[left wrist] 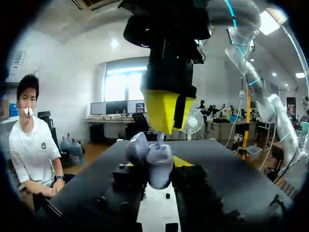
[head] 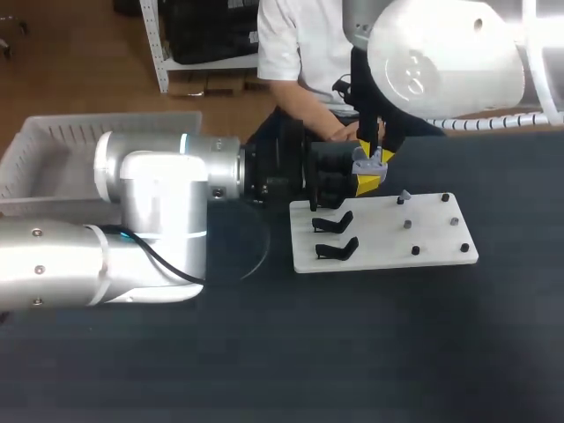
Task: Pick up each earbud case from the left stands, insert the matching earbuds, close the lid, and place the case in the box.
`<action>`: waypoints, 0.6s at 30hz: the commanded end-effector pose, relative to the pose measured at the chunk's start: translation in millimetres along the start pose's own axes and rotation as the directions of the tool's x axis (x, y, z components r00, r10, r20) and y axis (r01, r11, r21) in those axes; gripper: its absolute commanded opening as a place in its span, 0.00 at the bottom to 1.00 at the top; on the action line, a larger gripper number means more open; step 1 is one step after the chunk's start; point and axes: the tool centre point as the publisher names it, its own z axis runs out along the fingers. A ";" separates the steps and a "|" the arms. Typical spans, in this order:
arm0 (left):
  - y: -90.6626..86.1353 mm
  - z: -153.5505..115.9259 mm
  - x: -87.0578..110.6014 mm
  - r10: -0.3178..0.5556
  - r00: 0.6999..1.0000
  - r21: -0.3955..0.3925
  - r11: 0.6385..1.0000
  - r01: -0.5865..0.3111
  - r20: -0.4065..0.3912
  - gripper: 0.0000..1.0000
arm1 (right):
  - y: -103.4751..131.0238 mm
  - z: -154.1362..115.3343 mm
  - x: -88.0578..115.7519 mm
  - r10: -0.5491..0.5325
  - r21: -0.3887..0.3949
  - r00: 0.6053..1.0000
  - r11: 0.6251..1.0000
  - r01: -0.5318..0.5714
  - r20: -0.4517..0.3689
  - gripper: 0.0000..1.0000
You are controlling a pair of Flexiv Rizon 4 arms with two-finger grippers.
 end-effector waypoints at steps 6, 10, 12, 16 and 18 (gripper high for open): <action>-0.9 0.3 1.6 0.005 1.000 -0.006 1.000 -0.005 0.008 0.00 | 3.9 3.0 -0.5 -0.004 0.008 1.000 1.000 0.004 -0.004 0.00; -0.9 0.3 1.6 0.005 1.000 -0.006 1.000 -0.005 0.008 0.00 | 4.3 5.0 -0.7 -0.004 0.011 1.000 1.000 0.004 -0.009 0.00; -0.9 0.3 1.6 0.005 1.000 -0.006 1.000 -0.005 0.008 0.00 | 4.9 6.2 -0.5 -0.006 0.011 1.000 1.000 0.006 -0.011 0.00; -0.9 0.3 1.6 0.005 1.000 -0.006 1.000 -0.005 0.008 0.00 | 5.4 8.5 -0.7 -0.006 0.015 1.000 1.000 0.006 -0.014 0.00; -0.9 0.3 1.6 0.005 1.000 -0.006 1.000 -0.005 0.008 0.00 | 5.4 9.5 -0.9 -0.005 0.017 1.000 1.000 0.006 -0.017 0.00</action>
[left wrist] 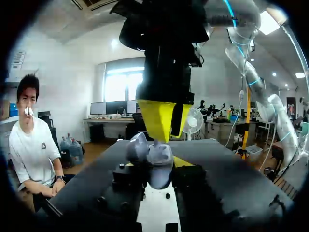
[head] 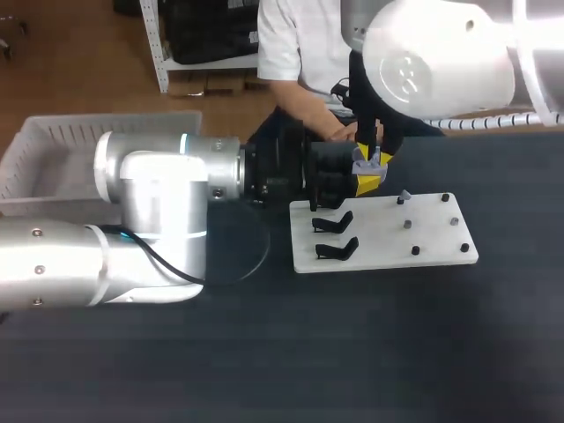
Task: Pick up each earbud case from the left stands, insert the matching earbuds, close the lid, and place the case in the box.
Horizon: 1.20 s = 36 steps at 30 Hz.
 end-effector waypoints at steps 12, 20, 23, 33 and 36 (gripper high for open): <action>-0.8 0.3 1.3 0.005 1.000 -0.006 1.000 -0.005 0.008 0.00 | 2.3 6.7 -0.9 0.009 0.018 1.000 1.000 -0.008 -0.015 0.00; -0.8 0.3 1.3 0.005 1.000 -0.006 1.000 -0.005 0.008 0.00 | 2.0 7.5 -0.4 0.010 0.019 1.000 1.000 -0.010 -0.017 0.02; -0.8 0.3 1.3 0.005 1.000 -0.006 1.000 -0.005 0.008 0.00 | 1.4 6.6 0.3 0.010 0.019 1.000 1.000 -0.010 -0.016 0.18; -0.8 0.3 1.3 0.005 1.000 -0.006 1.000 -0.005 0.008 0.00 | -1.2 2.4 3.0 0.016 0.009 1.000 1.000 -0.016 -0.016 0.35; -0.8 0.3 1.3 0.005 1.000 -0.006 1.000 -0.005 0.008 0.00 | -9.6 -10.9 9.8 0.011 -0.032 1.000 0.999 -0.011 -0.021 0.35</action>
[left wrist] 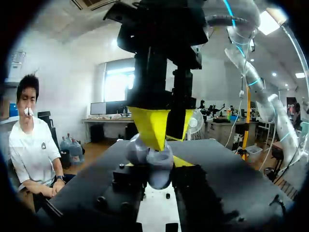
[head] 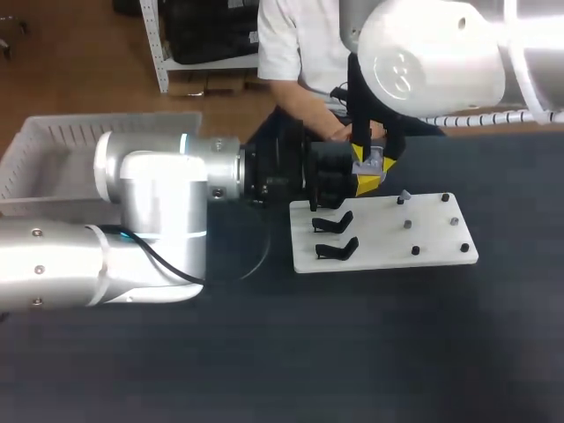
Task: Pick up each earbud case from the left stands, insert the matching earbuds, close the lid, and place the case in the box.
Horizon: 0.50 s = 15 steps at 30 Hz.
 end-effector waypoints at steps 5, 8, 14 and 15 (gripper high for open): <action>-0.8 0.4 1.5 0.005 1.000 -0.006 1.000 -0.005 0.008 0.00 | -32.6 -33.1 21.2 -0.083 -0.147 0.997 0.986 0.081 -0.005 0.36; -0.8 0.4 1.5 0.005 1.000 -0.006 1.000 -0.005 0.008 0.00 | -44.1 -42.6 29.7 -0.182 -0.197 0.982 0.962 0.189 0.049 0.40; -0.8 0.4 1.5 0.005 1.000 -0.006 1.000 -0.005 0.008 0.00 | -63.5 -47.9 36.1 -0.309 -0.246 0.945 0.912 0.328 0.110 1.00; -0.8 0.4 1.5 0.005 1.000 -0.006 1.000 -0.005 0.008 0.00 | -66.7 -48.2 36.8 -0.323 -0.247 0.938 0.905 0.345 0.126 1.00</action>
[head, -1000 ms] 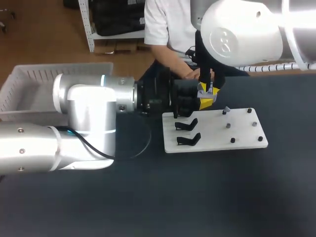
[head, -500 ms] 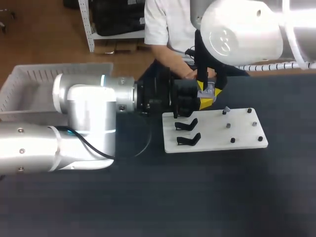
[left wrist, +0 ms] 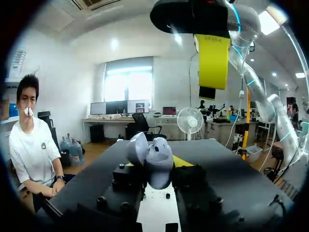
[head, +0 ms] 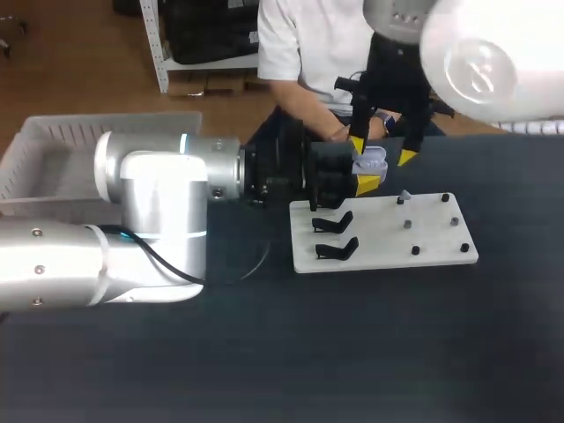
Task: Pick up each earbud case from the left stands, insert the matching earbuds, close the lid, and place the case in the box.
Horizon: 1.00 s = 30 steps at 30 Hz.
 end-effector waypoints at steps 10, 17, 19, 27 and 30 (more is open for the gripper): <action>-0.8 0.4 1.5 0.005 1.000 -0.006 1.000 -0.005 0.008 0.00 | -46.7 -5.1 18.6 -0.137 -0.155 0.986 0.976 0.151 0.097 1.00; -0.8 0.4 1.5 0.005 1.000 -0.006 1.000 -0.005 0.008 0.00 | -46.7 -5.1 18.6 -0.137 -0.155 0.986 0.976 0.151 0.097 1.00; -0.8 0.4 1.5 0.005 1.000 -0.006 1.000 -0.005 0.008 0.00 | -46.7 -5.1 18.6 -0.137 -0.155 0.986 0.976 0.151 0.097 1.00; -0.8 0.4 1.5 0.005 1.000 -0.006 1.000 -0.005 0.008 0.00 | -50.8 14.4 14.5 -0.125 -0.199 0.987 0.970 0.143 0.100 1.00; -0.8 0.4 1.5 0.005 1.000 -0.006 1.000 -0.005 0.008 0.00 | -57.7 22.3 5.4 -0.129 -0.224 0.985 0.963 0.153 0.117 1.00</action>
